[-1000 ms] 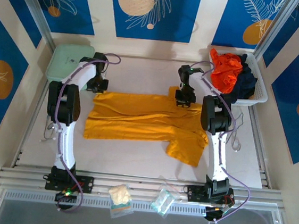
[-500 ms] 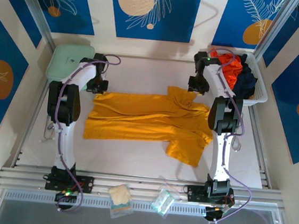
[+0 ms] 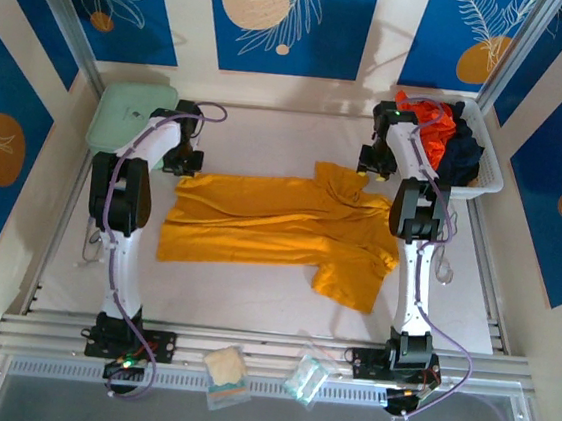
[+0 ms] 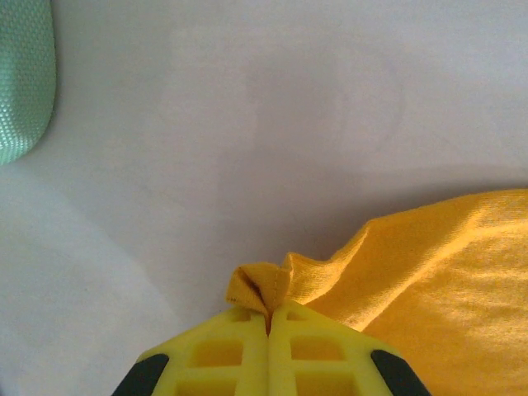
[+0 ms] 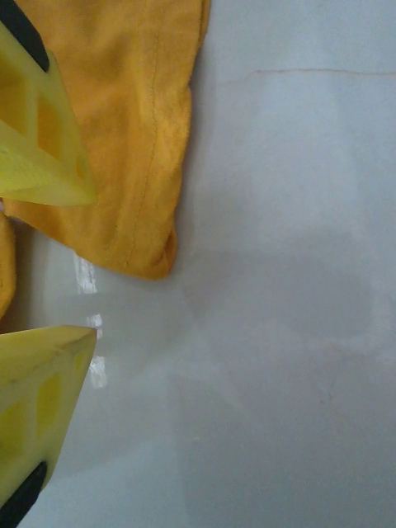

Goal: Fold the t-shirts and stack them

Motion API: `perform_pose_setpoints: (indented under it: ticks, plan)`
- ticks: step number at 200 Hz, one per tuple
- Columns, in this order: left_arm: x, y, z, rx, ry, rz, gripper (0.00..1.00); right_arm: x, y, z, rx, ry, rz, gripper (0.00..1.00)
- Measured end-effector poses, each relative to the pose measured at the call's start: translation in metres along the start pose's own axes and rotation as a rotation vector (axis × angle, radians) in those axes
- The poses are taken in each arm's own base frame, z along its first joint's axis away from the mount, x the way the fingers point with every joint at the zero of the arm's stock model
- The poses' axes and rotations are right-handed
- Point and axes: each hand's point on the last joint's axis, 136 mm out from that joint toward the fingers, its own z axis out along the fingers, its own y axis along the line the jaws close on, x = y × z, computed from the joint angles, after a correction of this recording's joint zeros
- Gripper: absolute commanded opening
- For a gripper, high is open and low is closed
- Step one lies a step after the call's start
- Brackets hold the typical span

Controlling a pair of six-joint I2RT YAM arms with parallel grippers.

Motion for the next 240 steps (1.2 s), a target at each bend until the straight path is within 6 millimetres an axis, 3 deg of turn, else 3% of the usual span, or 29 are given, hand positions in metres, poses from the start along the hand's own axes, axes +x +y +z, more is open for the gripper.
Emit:
perform_pose_setpoints:
  ticks: [34,66,107,158,214,240]
  plan:
    - [0.0,0.0,0.0,0.0,-0.002,0.0,0.0,0.0,0.005,0.004,-0.017,0.004,-0.003,0.42]
    - [0.0,0.0,0.001,0.0,0.0,0.0,0.0,0.005,0.003,0.028,-0.001,0.045,-0.001,0.4]
    - [0.0,0.0,0.001,0.0,-0.001,0.0,0.0,0.001,0.003,0.026,-0.002,0.033,0.013,0.35]
    - [-0.001,0.0,0.001,0.001,-0.005,0.0,0.0,0.001,-0.004,0.026,0.015,0.037,0.032,0.0]
    - [-0.004,-0.007,-0.001,0.017,-0.02,0.002,0.0,-0.001,0.007,0.023,-0.013,0.028,0.02,0.0]
    - [-0.012,-0.025,-0.026,0.03,-0.06,0.035,0.0,0.003,0.017,-0.001,-0.022,0.0,-0.008,0.0]
